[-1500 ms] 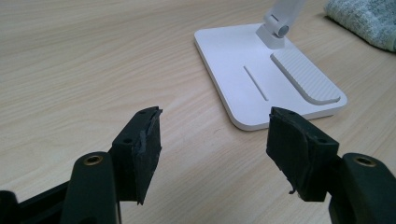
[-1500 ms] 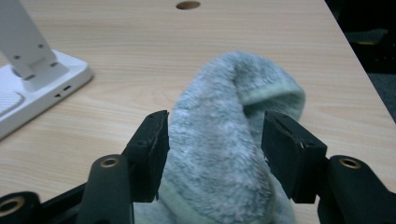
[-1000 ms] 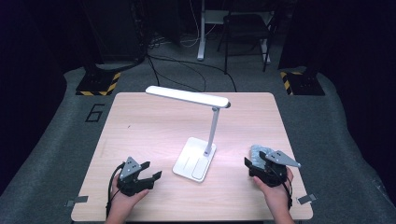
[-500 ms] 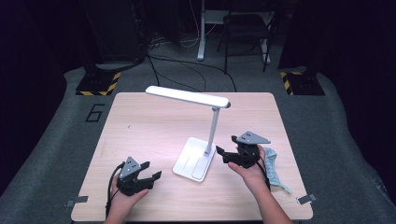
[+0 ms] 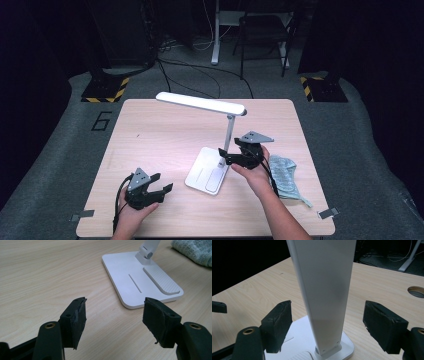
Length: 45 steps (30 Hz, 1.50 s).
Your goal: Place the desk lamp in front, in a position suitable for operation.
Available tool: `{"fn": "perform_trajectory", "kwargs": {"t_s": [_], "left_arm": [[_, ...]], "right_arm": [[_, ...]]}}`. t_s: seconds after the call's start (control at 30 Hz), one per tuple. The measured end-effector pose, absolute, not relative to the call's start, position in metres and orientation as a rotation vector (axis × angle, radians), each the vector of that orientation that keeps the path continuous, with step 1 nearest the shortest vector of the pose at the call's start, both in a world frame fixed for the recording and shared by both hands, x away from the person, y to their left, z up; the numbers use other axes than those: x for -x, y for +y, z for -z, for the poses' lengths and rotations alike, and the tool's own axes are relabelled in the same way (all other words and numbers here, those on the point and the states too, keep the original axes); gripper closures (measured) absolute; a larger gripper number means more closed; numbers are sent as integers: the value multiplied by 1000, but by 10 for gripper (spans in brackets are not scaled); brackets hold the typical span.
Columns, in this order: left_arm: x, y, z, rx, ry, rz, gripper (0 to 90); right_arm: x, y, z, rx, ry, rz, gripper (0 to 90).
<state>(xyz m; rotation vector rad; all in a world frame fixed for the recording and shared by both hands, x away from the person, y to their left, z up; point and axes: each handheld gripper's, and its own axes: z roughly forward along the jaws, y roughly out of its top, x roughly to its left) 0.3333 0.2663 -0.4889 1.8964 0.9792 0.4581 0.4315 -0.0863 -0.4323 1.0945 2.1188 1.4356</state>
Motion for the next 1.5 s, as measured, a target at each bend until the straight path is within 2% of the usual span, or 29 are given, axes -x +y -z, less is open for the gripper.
{"fn": "perform_trajectory", "kwargs": {"t_s": [0.5,0.83,1.33,1.5], "left_arm": [[-333,265,489,-1912,967,-455,350],[-334,265,489,-1914,970,-454,350],[-333,264,489,-1917,969,-453,349],[-333,263,490,-1921,967,-451,350]], "right_arm": [[-441,-70,429,-1041,2145,-1487,248],[-433,-68,428,-1003,2156,-1453,246],[-391,-72,431,-951,2173,-1485,253],[-375,-68,433,-898,2188,-1488,293]]}}
